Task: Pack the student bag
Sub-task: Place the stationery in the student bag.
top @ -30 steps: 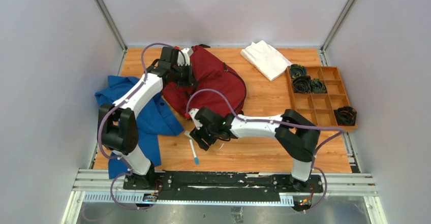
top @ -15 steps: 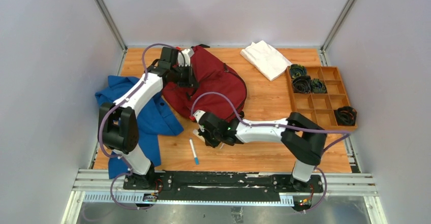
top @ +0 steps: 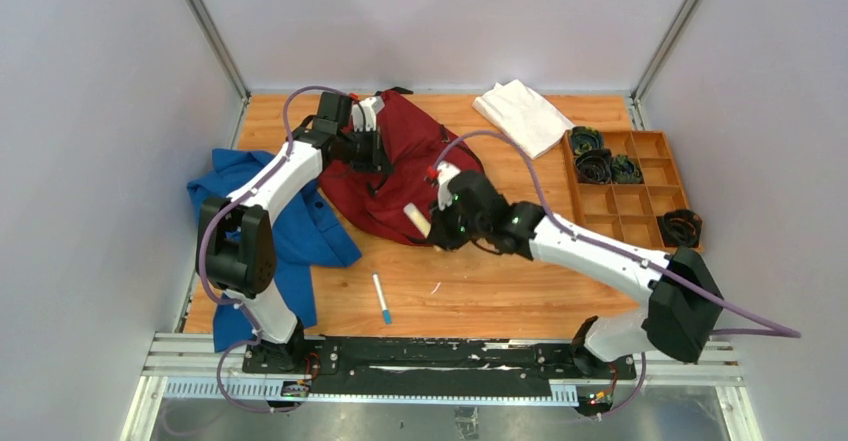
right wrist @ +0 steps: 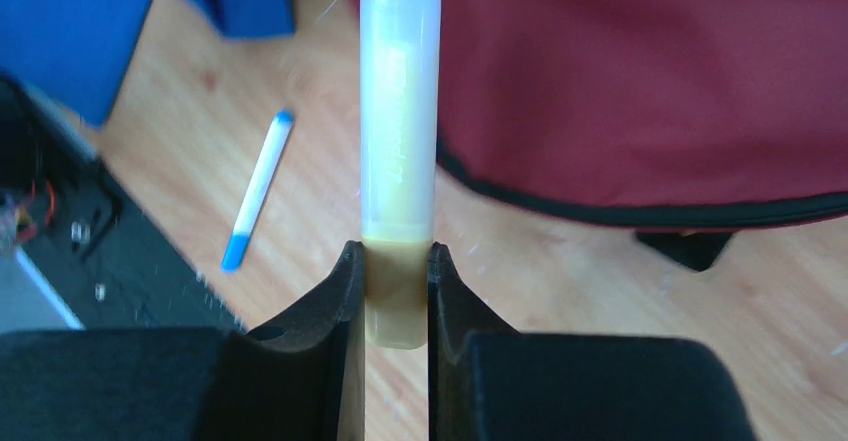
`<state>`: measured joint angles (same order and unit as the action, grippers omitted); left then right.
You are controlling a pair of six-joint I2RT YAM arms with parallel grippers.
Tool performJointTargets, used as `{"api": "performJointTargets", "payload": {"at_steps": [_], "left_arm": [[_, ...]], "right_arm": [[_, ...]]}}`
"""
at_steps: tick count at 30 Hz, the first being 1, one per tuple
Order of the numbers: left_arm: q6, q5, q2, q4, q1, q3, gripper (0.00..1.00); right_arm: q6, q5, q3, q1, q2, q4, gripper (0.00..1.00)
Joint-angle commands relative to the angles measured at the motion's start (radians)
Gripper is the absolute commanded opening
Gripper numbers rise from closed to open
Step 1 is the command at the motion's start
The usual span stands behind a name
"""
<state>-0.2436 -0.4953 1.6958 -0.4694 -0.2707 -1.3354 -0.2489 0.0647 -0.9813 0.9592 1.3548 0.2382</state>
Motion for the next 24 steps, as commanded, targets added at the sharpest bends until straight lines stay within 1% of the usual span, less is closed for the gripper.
{"api": "performJointTargets", "payload": {"at_steps": [1,8,13,24], "left_arm": [[0.002,-0.056,-0.008,-0.032,-0.001,-0.027,0.00],[-0.024,-0.026,-0.033,-0.013,0.006,-0.033,0.00],[-0.038,0.004,-0.075,0.018,0.011,-0.033,0.00],[-0.046,-0.002,-0.098,0.025,0.014,-0.054,0.00]], "right_arm": [[-0.104,0.202,-0.103,-0.145,0.076,0.031,0.00],[-0.137,0.236,-0.333,-0.205,0.272,0.115,0.00],[-0.210,0.255,-0.469,-0.233,0.397,0.146,0.00],[-0.314,0.256,-0.676,-0.271,0.596,0.140,0.00]]}}
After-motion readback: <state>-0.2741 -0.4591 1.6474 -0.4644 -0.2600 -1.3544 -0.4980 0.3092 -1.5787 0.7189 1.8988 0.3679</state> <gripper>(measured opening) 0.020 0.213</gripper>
